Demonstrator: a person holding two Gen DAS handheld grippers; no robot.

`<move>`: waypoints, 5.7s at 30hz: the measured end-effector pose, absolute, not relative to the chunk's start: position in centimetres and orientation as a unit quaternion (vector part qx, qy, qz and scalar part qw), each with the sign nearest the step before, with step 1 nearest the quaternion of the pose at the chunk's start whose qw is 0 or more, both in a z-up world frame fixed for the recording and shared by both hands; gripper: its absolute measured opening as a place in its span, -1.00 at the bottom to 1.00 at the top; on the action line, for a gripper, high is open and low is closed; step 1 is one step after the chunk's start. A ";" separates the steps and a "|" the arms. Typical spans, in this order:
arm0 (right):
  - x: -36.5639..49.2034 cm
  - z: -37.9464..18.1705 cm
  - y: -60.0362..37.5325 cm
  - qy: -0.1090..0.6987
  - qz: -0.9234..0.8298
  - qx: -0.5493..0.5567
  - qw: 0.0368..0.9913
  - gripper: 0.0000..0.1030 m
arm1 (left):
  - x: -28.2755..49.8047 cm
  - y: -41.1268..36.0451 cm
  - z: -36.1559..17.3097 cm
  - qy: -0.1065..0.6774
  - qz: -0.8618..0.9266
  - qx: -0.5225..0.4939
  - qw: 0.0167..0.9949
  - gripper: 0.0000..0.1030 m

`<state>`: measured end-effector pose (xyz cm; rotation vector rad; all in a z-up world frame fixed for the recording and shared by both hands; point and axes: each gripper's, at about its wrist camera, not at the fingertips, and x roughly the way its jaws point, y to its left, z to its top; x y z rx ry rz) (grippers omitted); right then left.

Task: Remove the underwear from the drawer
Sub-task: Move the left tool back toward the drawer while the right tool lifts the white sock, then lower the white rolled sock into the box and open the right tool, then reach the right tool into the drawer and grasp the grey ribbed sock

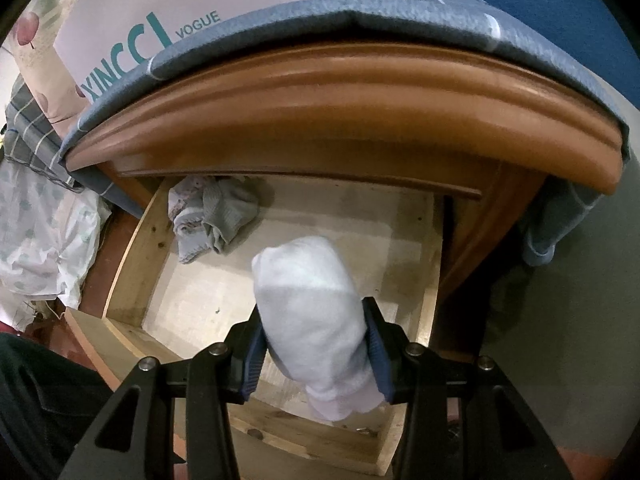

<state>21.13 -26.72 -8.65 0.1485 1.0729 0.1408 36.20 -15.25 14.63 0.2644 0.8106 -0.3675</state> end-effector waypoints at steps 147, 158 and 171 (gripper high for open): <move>30.1 -19.4 -4.1 0.406 0.178 -0.401 0.801 0.08 | 27.9 15.2 -1.8 0.529 0.145 -0.107 0.829 0.92; 32.4 -21.0 -3.1 0.374 0.201 -0.395 0.814 0.13 | 28.2 14.7 -2.5 0.539 0.133 -0.104 0.825 0.92; 32.1 -20.9 -5.6 0.382 0.197 -0.401 0.809 -0.50 | 28.6 12.9 -3.7 0.548 0.131 -0.070 0.823 0.92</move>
